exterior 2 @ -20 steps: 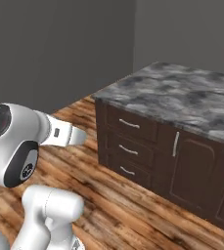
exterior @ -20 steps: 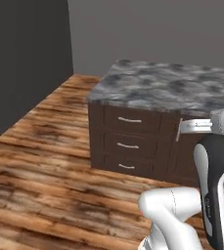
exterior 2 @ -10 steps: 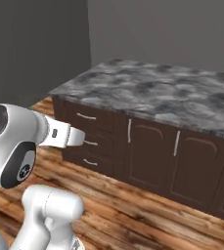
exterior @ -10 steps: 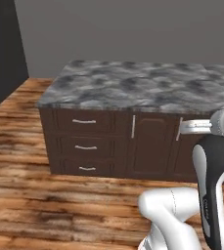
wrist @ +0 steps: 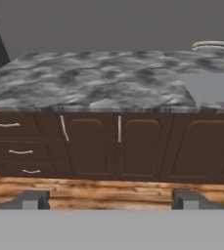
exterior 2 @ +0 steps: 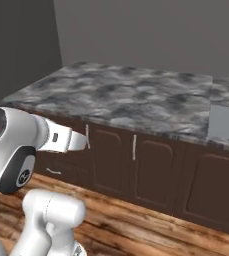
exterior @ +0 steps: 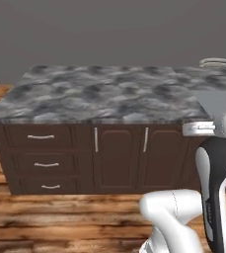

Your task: Grab the spray bottle from the cabinet, then place it next to the cutting board for sanitizing. Then grab the dish brush from the countertop next to the sink and place it next to the cutting board.

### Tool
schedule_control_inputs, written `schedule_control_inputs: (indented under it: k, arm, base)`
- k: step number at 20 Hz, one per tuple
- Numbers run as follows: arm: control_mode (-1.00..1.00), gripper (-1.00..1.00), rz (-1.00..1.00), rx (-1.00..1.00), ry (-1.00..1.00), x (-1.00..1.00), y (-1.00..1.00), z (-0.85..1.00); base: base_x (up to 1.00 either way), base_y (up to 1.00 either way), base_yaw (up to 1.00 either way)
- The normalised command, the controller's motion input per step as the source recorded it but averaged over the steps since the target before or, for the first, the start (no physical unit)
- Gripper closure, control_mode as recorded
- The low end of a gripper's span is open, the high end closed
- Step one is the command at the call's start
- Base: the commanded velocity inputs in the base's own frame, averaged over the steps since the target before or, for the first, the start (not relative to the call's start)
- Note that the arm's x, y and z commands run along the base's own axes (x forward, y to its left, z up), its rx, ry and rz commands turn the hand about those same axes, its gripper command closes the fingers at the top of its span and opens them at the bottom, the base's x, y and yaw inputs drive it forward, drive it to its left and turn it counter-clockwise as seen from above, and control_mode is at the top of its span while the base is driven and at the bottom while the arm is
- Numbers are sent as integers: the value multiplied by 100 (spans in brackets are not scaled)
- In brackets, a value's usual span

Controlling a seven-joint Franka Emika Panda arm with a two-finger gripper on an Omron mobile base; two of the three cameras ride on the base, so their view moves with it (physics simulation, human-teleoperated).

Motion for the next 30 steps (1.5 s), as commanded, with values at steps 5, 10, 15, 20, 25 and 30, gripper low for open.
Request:
schedule_control_inputs:
  k: [5, 10, 15, 20, 25, 30]
  arm:
    - [100, -100, 0, 0, 0, 0, 0, 0]
    - [100, -100, 0, 0, 0, 0, 0, 0]
    - [100, -100, 0, 0, 0, 0, 0, 0]
    - [100, -100, 0, 0, 0, 0, 0, 0]
    - [100, -100, 0, 0, 0, 0, 0, 0]
    - [100, -100, 0, 0, 0, 0, 0, 0]
  base:
    - [39, -100, -1]
    - [17, -100, -1]
    - [2, -100, -3]
    - [10, -100, -3]
    - [18, -100, 0]
    - [23, -100, 0]
